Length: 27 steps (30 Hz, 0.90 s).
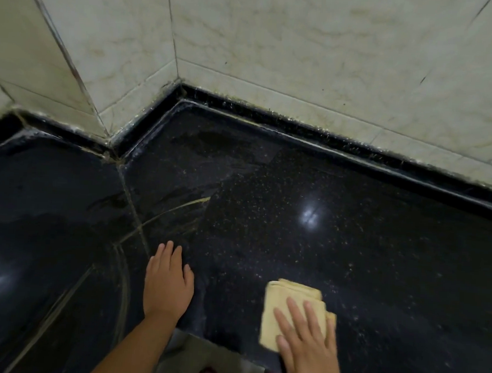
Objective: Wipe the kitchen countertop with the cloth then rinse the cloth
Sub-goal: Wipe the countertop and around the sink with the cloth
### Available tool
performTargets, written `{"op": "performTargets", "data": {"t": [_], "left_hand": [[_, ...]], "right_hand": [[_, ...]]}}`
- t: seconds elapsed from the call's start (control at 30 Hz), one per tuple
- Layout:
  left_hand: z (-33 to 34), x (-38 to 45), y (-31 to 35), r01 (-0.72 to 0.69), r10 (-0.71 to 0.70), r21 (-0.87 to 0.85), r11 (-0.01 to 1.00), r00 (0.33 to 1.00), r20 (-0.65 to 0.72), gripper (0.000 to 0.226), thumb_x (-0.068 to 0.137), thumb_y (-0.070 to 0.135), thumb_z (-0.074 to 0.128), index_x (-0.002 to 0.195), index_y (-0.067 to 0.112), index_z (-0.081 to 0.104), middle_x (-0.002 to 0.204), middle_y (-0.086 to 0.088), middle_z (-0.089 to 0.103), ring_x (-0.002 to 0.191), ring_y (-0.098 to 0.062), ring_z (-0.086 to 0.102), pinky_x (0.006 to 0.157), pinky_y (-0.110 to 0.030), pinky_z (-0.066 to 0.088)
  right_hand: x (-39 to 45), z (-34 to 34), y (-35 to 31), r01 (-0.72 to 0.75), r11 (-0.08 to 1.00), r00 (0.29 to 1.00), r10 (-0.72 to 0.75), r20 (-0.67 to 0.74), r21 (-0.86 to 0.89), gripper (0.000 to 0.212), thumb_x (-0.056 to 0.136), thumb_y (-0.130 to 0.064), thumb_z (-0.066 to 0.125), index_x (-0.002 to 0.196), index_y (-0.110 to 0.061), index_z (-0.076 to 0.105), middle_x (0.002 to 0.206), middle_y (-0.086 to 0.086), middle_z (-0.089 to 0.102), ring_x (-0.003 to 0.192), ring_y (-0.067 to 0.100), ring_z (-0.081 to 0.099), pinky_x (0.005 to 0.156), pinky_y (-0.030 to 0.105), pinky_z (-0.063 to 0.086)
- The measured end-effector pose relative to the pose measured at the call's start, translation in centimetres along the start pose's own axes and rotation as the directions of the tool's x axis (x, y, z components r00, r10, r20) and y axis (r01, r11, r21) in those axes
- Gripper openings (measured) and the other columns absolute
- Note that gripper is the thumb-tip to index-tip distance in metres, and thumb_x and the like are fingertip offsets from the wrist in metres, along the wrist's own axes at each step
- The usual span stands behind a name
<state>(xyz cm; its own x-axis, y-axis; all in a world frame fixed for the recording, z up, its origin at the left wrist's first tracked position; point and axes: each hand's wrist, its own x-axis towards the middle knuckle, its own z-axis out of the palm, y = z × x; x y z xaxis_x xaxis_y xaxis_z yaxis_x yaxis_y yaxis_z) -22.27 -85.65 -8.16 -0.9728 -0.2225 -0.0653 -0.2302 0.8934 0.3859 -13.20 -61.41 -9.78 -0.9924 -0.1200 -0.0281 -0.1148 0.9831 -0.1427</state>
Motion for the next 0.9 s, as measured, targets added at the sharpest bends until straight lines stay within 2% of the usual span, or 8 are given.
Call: {"op": "performTargets", "data": {"t": [0.07,0.2,0.3,0.37,0.43,0.57,0.73,0.9], "left_hand": [[-0.2,0.0,0.3,-0.031,0.031,0.024,0.999,1.000,-0.003,0.039,0.092,0.012,0.047,0.126,-0.006,0.049,0.138,-0.022,0.043,0.133,-0.034,0.035,0.110,-0.045,0.026],[-1.4,0.5,0.5,-0.033,0.038,-0.045,0.998,0.991,0.126,0.048,0.099,0.027,0.032,0.143,0.010,0.025,0.154,-0.005,0.017,0.143,-0.017,0.010,0.115,-0.028,0.008],[-3.0,1.0,-0.5,-0.012,0.025,-0.120,0.993,0.994,0.108,0.047,0.098,0.025,0.035,0.143,0.013,0.027,0.153,-0.002,0.021,0.142,-0.015,0.013,0.114,-0.027,0.012],[-4.0,1.6,-1.8,0.005,0.001,-0.160,0.987,0.999,0.037,0.044,0.095,0.018,0.043,0.137,0.009,0.038,0.149,-0.006,0.030,0.141,-0.019,0.019,0.113,-0.030,0.017],[-4.7,2.3,-3.3,0.024,-0.028,-0.168,0.985,0.999,-0.022,0.040,0.090,0.010,0.052,0.129,0.002,0.049,0.143,-0.013,0.040,0.138,-0.026,0.027,0.111,-0.035,0.022],[-6.0,5.1,-5.7,0.031,-0.035,-0.102,0.994,0.998,-0.046,0.036,0.087,0.004,0.056,0.122,-0.002,0.055,0.136,-0.020,0.046,0.133,-0.034,0.034,0.108,-0.042,0.027],[-6.8,11.5,-5.4,-0.022,0.020,-0.044,0.999,0.999,-0.032,0.041,0.092,0.011,0.050,0.132,0.001,0.046,0.144,-0.019,0.036,0.137,-0.032,0.026,0.111,-0.040,0.021],[-4.6,16.2,-4.2,0.021,-0.020,-0.066,0.998,1.000,0.018,0.047,0.097,0.023,0.040,0.141,0.008,0.031,0.151,-0.012,0.024,0.141,-0.026,0.014,0.114,-0.035,0.015]], "right_hand": [[0.8,-0.9,1.4,-0.146,0.989,0.989,0.145,0.029,0.037,0.046,0.097,-0.050,0.002,0.142,-0.050,0.009,0.155,-0.021,0.001,0.144,0.006,-0.004,0.114,0.040,-0.001],[7.2,-2.1,-0.3,-0.220,0.966,0.936,0.248,0.251,-0.133,0.068,0.093,-0.053,-0.010,0.127,-0.037,0.047,0.141,-0.003,0.046,0.129,0.032,0.036,0.099,0.050,0.010],[13.1,-2.0,-5.4,-0.037,0.988,0.957,0.078,0.281,-0.147,0.118,0.048,-0.065,-0.048,0.145,-0.040,0.015,0.153,-0.008,-0.008,0.145,0.031,0.000,0.094,0.056,-0.020],[15.5,-1.9,-9.4,0.068,0.992,0.963,-0.037,0.267,-0.108,0.100,0.069,-0.062,-0.035,0.139,-0.041,0.033,0.155,-0.004,0.018,0.143,0.033,0.014,0.095,0.056,-0.021],[15.1,-1.1,-12.8,0.144,0.987,0.954,-0.118,0.274,-0.075,0.065,0.095,-0.047,0.000,0.114,-0.042,0.062,0.130,-0.005,0.058,0.126,0.034,0.040,0.102,0.055,-0.003],[11.7,0.6,-12.8,0.355,0.934,0.924,-0.341,0.176,-0.053,0.045,0.096,-0.048,0.009,0.121,-0.045,0.047,0.135,-0.013,0.046,0.144,0.025,0.004,0.106,0.053,0.005],[14.7,-1.8,-3.3,-0.068,0.995,0.982,0.079,0.173,-0.066,0.058,0.092,-0.058,-0.004,0.144,-0.041,0.015,0.155,-0.015,0.008,0.144,0.021,0.003,0.111,0.051,0.007],[26.3,-5.7,4.0,-0.448,0.894,0.840,0.424,0.339,-0.008,0.054,0.097,-0.050,0.019,0.146,-0.040,0.000,0.156,-0.007,-0.016,0.144,0.024,-0.013,0.113,0.056,-0.002]]}}
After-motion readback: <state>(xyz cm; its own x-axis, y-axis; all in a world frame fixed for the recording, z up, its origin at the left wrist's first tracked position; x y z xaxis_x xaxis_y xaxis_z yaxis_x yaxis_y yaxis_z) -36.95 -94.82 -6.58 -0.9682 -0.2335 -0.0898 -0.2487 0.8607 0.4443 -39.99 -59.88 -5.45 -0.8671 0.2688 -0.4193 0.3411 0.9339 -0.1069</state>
